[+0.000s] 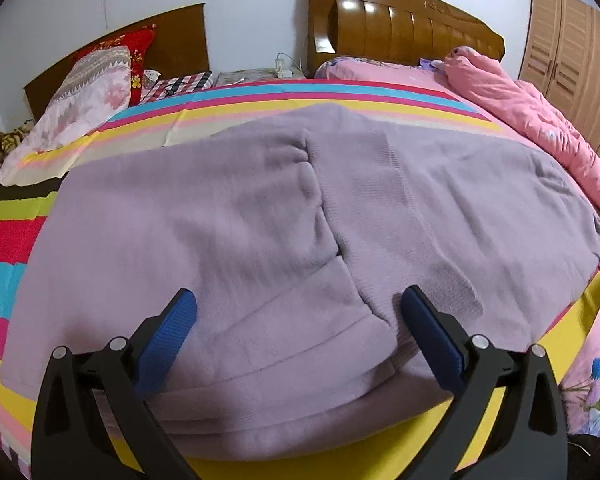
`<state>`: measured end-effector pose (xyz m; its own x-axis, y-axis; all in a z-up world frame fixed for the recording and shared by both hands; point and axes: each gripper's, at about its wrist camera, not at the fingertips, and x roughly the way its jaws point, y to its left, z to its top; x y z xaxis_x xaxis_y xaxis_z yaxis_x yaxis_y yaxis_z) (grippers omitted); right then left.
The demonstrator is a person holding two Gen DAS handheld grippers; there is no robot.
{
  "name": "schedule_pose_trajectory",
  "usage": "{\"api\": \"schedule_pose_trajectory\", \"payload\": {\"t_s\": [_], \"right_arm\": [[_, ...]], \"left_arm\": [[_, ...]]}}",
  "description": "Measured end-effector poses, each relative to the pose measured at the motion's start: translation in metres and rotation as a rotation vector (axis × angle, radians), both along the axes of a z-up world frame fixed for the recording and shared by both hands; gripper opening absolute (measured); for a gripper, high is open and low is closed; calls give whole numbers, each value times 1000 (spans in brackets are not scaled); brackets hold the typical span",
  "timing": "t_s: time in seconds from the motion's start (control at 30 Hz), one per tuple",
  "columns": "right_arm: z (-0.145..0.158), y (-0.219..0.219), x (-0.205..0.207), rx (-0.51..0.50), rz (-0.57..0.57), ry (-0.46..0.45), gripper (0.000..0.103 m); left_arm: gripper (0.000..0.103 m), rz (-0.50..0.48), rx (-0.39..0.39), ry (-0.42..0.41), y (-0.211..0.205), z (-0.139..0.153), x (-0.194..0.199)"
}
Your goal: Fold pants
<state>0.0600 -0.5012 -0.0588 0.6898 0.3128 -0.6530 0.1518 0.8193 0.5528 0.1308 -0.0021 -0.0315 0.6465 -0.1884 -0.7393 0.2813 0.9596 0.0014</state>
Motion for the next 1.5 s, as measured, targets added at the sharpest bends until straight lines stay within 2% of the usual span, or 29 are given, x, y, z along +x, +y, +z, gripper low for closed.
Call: {"api": "schedule_pose_trajectory", "payload": {"t_s": [0.2,0.27,0.37,0.4,0.47,0.53,0.63,0.67,0.73,0.8,0.83,0.9,0.93,1.03,1.07,1.1,1.13,1.17,1.23,1.3,1.33,1.37,1.4,1.43,1.5], "right_arm": [[-2,6,14,-19,-5,49,84],[-1,2,14,39,-8,49,83],[-8,-19,17,124,-89,60,65],[-8,-18,19,121,-82,66,65],[-3,-6,21,35,-34,97,66],[-2,3,22,6,2,109,66],[-4,-3,20,66,-12,104,65],[-6,-11,20,103,-56,99,61],[-8,-14,21,121,-105,79,61],[-8,-5,25,73,-128,68,62],[-7,1,26,47,-105,70,62],[-3,21,31,-20,15,77,62],[-2,23,31,-27,26,81,62],[-5,9,26,27,-42,70,61],[-5,7,25,31,-57,65,60],[-5,5,24,36,-68,58,60],[-6,4,23,46,-81,49,60],[-8,1,23,68,-109,31,60],[-12,-4,22,102,-156,2,60],[-14,-4,23,106,-187,-18,60],[-14,-3,23,83,-188,-18,55],[-14,0,22,52,-175,-19,45],[-14,0,21,43,-170,-32,41],[-15,1,21,42,-167,-35,40],[-17,-1,19,46,-166,-46,39]], "left_arm": [[102,-4,3,-1,0,0,0],[102,-5,1,-6,1,0,-1],[102,-9,-2,-11,2,-2,-2],[102,-9,-1,-11,2,-2,-1],[102,-10,-3,-10,2,-2,-2],[102,-9,-3,-12,1,-2,-1],[102,-10,-2,-11,2,-2,-2],[102,-9,-2,-11,1,-2,-1],[102,-9,-1,-11,1,-2,-1],[102,-9,-1,-11,2,-2,-2],[102,-9,-2,-11,2,-2,-1],[102,-9,-2,-12,2,-2,-2],[102,-8,-2,-12,1,-2,-1],[101,-4,1,31,1,2,0],[101,-11,-28,85,2,11,1],[101,-32,-69,98,2,21,1],[101,-76,-121,59,-1,41,-1],[101,-94,-120,29,-4,51,1],[101,-101,-58,1,-16,62,14],[101,-104,-33,40,-28,55,39],[101,-87,-17,89,-37,43,54],[100,-72,-1,113,-43,38,61],[100,-82,-5,128,-55,35,66],[100,-129,-31,125,-72,36,66],[101,-199,-12,113,-104,38,65]]}}
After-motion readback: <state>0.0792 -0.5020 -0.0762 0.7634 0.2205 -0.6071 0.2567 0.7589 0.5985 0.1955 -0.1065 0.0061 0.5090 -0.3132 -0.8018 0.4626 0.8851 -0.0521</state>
